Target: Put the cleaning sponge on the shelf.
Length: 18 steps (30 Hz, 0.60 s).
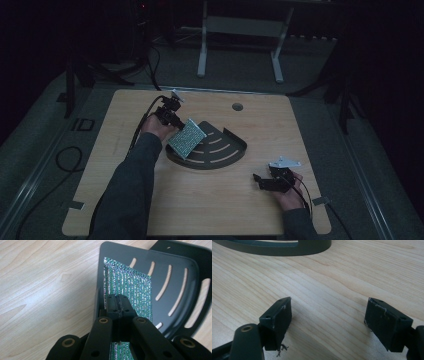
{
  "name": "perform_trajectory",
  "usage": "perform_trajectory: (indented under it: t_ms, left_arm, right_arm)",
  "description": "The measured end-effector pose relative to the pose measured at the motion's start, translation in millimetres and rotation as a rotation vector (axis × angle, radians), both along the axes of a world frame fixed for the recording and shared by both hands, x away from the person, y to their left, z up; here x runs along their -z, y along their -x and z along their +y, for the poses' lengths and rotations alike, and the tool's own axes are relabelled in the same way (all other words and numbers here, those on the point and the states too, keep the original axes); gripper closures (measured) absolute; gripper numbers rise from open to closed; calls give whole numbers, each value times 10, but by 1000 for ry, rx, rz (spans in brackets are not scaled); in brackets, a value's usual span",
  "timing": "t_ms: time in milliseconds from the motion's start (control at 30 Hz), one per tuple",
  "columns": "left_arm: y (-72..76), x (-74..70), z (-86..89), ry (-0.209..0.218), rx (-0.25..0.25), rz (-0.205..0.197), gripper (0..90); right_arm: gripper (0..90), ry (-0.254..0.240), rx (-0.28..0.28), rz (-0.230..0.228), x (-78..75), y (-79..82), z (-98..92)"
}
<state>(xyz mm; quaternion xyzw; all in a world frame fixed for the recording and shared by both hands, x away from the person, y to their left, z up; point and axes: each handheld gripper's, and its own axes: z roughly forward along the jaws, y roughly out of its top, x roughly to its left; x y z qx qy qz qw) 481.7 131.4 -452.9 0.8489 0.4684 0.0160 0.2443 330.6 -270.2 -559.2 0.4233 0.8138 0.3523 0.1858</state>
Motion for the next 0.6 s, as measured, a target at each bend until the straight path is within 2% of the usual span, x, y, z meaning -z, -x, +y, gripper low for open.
perform_trajectory:
  t_ms: [100, 267, 433, 600]
  left_arm:
    - [-17, 24, -13, -9, 1, 7, 900]
    - [-11, 62, -41, -51, 13, 6, 899]
    - [-12, 85, -69, -49, 19, 6, 897]
    - [-14, 145, -103, -76, 27, 18, 895]
  right_arm:
    - [210, 0, -1, -1, 0, -1, 0]
    - [210, 0, -1, -1, 0, -1, -1]
    - [210, 0, 0, 0, 0, 0, 0]
    - [210, 0, -1, -1, 0, -1, -1]
